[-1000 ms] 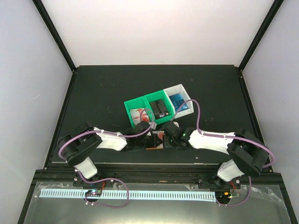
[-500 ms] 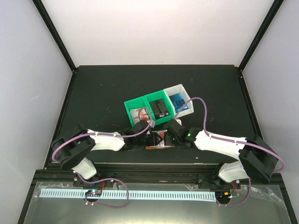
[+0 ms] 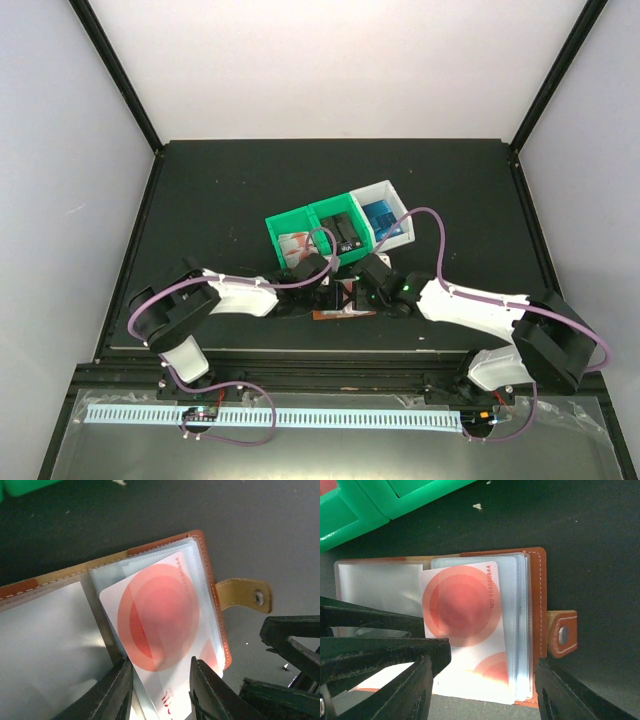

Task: Put the credit cards into the card holder
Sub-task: Insert the credit card into the card holder.

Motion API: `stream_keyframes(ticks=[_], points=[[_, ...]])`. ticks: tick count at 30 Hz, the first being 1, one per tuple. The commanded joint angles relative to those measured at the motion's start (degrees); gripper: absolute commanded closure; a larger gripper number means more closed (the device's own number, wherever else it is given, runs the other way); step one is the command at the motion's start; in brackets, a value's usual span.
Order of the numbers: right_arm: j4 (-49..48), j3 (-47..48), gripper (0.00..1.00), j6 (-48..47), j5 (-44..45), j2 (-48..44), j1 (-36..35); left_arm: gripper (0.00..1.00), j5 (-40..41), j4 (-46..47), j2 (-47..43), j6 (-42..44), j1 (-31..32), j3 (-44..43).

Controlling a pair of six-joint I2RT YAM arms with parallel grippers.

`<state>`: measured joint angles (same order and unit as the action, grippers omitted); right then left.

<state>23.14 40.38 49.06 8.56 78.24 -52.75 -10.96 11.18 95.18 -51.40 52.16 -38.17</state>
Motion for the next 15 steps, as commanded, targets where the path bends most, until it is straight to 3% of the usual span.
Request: stream_keyframes(ticks=[1, 10, 15], points=[[-0.30, -0.94, 0.42, 0.78, 1.88, -0.92, 0.37, 0.67, -1.27, 2.05, 1.16, 4.58, 0.31, -2.34], [-0.59, -1.97, 0.43, 1.30, 2.27, -2.15, 0.54, 0.65, -3.04, 6.12, 2.35, 11.26, 0.62, -1.84], [-1.63, -2.74, 0.50, 1.47, 0.44, -1.64, 1.40, 0.66, -1.80, 3.94, 4.57, 10.14, 0.66, -3.01]])
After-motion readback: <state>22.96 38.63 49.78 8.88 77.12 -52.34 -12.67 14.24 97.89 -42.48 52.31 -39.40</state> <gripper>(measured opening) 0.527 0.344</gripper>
